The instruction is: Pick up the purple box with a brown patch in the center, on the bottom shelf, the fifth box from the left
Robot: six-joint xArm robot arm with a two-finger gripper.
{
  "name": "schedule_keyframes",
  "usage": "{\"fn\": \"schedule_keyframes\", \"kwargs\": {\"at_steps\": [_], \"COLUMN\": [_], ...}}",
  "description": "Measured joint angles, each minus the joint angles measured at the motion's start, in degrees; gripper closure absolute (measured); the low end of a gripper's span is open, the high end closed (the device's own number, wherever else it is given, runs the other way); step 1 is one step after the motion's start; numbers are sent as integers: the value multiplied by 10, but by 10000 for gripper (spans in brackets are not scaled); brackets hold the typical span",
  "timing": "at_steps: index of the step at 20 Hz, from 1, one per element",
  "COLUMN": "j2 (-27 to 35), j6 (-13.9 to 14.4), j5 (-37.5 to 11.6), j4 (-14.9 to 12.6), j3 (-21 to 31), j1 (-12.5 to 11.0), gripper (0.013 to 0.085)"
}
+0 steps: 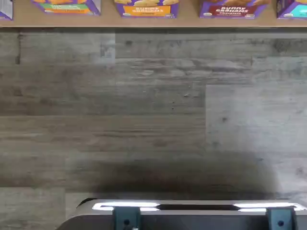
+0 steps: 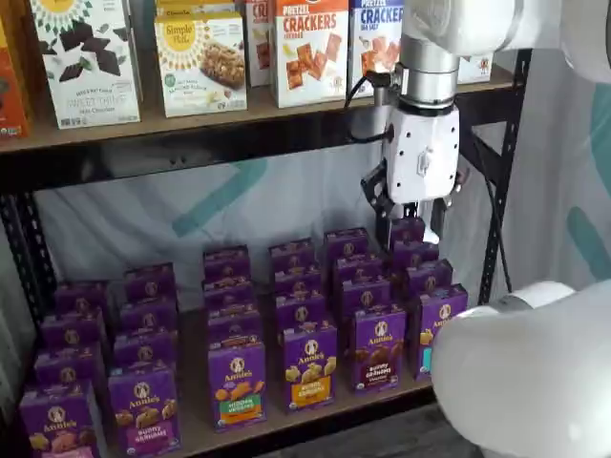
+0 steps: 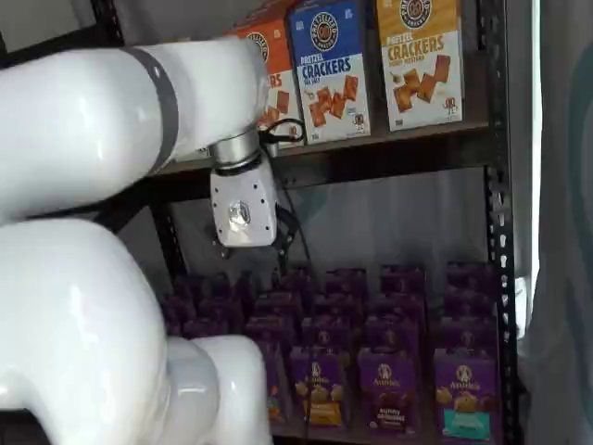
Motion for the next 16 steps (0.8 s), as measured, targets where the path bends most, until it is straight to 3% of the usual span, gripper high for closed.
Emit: {"fn": "schedule_keyframes", "kwargs": {"at_steps": [9, 16], "j2": [8, 19], "j6": [20, 32], "j5": [-7, -68], "j4": [-20, -34], "j3": [2, 40], "j1": [17, 24], "gripper": [130, 130]}}
